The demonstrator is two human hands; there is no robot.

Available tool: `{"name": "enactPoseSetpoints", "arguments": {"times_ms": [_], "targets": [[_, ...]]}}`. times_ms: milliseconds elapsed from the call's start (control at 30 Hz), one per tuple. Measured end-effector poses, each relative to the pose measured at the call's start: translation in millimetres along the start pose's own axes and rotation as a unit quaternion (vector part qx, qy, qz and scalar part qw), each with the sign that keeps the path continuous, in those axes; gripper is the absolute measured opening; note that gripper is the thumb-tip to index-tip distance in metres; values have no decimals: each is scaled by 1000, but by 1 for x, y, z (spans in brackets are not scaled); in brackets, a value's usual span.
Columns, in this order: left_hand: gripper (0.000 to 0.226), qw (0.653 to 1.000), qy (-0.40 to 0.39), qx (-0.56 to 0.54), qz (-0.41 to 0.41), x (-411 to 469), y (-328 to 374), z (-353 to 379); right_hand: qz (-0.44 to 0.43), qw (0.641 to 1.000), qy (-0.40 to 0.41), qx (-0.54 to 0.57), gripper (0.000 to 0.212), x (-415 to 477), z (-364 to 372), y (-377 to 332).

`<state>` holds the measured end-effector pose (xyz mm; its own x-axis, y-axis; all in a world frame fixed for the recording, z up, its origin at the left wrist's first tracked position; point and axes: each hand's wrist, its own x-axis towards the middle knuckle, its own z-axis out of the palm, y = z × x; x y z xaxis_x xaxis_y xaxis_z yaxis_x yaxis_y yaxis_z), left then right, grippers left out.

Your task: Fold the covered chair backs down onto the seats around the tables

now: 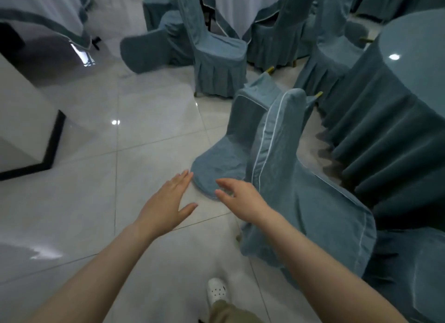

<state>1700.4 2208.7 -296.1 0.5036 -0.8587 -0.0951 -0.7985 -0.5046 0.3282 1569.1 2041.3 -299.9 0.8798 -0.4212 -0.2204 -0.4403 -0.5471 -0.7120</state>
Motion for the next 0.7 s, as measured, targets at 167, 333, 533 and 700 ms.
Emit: {"name": "enactPoseSetpoints", "arguments": {"times_ms": [167,333,533,700], "targets": [[76,999,-15,-25,-40,43,-62,-14,19,999,-32,-15,50,77,18,-22],[75,997,-44,-45,-41,88,-120,-21,75,996,-35,-12,51,140,30,-26],[76,995,-84,-51,-8,161,-199,-42,148,989,1,11,51,216,48,-39],[76,989,-134,-46,39,229,-251,-63,216,976,26,29,51,271,58,-52]]}}
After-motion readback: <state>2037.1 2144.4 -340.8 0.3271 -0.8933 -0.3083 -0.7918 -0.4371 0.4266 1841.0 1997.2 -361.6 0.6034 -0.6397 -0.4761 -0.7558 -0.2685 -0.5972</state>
